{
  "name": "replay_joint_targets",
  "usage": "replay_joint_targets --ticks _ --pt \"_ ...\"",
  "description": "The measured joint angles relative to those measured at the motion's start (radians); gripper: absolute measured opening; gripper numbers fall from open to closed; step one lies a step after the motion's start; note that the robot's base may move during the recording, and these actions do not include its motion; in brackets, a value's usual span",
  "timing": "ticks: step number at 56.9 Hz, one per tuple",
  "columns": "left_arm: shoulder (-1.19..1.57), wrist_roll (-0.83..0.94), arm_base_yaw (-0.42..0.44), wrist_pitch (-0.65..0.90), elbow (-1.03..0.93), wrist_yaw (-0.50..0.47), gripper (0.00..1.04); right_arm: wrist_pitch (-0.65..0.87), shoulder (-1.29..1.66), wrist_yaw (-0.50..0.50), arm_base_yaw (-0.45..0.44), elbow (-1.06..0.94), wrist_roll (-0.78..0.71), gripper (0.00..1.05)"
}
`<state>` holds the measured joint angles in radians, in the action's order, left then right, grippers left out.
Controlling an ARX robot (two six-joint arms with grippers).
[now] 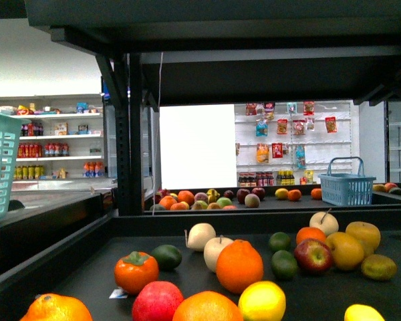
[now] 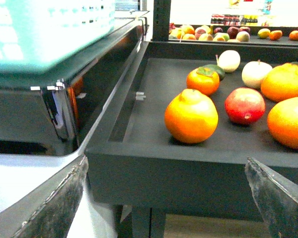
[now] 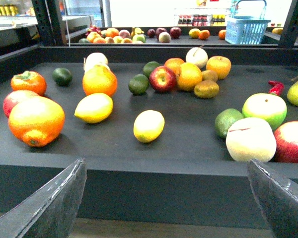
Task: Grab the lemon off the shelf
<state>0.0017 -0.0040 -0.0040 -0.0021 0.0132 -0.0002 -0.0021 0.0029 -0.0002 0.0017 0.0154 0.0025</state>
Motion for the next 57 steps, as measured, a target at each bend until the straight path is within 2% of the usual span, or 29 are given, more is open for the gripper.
replay_joint_targets --ticks 57 --pt "0.000 0.000 0.000 0.000 0.000 0.000 0.97 0.001 0.000 0.000 0.000 0.000 0.000 0.97"
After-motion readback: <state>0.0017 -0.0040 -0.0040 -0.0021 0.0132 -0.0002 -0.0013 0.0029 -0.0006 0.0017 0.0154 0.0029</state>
